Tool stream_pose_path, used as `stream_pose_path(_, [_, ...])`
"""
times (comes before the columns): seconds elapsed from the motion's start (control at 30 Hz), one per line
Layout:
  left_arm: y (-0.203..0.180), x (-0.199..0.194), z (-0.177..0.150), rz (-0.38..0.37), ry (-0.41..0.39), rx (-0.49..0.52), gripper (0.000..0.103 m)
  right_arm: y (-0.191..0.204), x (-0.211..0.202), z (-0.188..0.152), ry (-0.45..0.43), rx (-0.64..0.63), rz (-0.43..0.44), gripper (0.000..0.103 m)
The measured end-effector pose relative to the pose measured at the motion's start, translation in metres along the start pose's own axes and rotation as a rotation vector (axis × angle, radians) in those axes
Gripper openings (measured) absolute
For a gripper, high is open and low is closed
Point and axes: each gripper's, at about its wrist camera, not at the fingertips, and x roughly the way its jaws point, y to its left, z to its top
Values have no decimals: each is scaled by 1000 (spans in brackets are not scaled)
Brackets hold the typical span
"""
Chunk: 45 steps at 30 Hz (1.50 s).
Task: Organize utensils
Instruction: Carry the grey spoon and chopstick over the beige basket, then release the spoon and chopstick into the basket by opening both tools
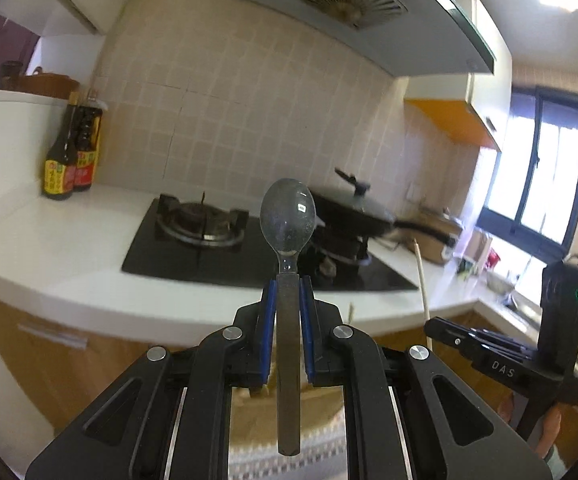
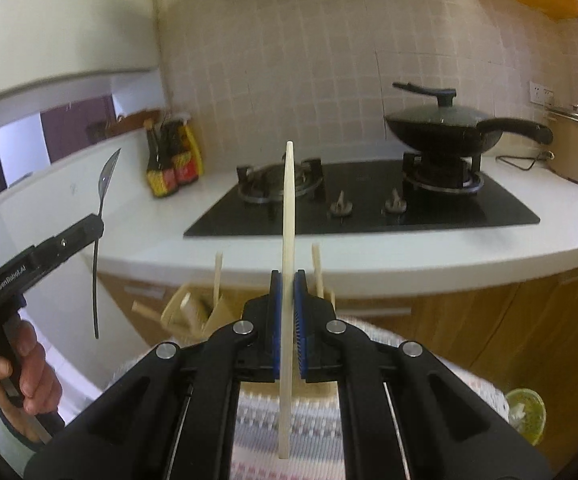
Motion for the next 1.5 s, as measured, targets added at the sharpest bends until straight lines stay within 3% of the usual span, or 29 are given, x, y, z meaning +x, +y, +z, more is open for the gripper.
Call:
stream_pose_path(0.37, [23, 49, -6, -23, -69, -51, 10, -10, 32, 25, -163, -11, -32, 5])
stream_pose_path(0.93, [43, 85, -32, -29, -80, -38, 10, -2, 77, 13, -239, -93, -55, 5])
stream_pose_path(1.33, [43, 83, -47, -36, -103, -30, 11, -13, 78, -5, -204, -59, -25, 5])
stream_pose_path(1.5, [45, 72, -50, -35, -98, -36, 27, -18, 69, -10, -175, -42, -9, 6])
